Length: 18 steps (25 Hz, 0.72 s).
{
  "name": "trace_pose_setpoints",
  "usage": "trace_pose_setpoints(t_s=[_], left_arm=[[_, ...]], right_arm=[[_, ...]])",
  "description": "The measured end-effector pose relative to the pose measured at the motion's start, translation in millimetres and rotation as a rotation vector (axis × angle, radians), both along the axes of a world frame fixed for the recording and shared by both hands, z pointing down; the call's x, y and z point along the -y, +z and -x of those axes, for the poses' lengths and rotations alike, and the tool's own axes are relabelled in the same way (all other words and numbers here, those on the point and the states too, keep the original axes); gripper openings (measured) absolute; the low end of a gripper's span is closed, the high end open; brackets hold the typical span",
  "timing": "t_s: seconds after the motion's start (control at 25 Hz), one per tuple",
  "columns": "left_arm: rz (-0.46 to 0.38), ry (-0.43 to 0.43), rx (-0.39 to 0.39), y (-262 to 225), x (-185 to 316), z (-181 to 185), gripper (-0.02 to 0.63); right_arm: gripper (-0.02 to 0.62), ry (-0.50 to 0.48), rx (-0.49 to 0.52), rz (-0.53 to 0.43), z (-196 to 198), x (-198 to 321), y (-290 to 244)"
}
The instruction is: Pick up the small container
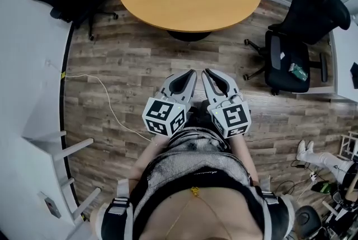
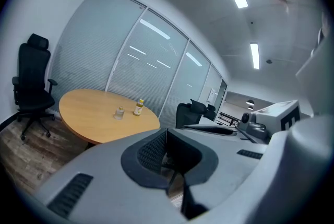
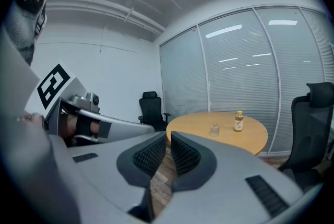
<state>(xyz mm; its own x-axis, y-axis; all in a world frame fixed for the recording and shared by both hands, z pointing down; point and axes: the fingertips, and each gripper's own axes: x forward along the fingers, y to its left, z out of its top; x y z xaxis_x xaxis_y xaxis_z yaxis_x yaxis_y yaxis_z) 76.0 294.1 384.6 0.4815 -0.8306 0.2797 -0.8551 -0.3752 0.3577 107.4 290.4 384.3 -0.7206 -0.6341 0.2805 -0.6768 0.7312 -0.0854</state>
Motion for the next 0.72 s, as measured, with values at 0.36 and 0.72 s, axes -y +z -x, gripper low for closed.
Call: trace_pose_setpoints(t_s=[0.36, 0.72], left_arm=[[0.019, -0.019, -0.006, 6.2, -2.3, 3.9, 0.021], [0.018, -0.057, -0.013, 3.9, 25.3, 15.2, 0.021]], right_arm=[[0.04, -0.009, 0.006, 0.008, 3.4, 6.1, 2.8], [0.04, -0.032, 0.016, 0.008, 10.8, 37.2, -1.3]])
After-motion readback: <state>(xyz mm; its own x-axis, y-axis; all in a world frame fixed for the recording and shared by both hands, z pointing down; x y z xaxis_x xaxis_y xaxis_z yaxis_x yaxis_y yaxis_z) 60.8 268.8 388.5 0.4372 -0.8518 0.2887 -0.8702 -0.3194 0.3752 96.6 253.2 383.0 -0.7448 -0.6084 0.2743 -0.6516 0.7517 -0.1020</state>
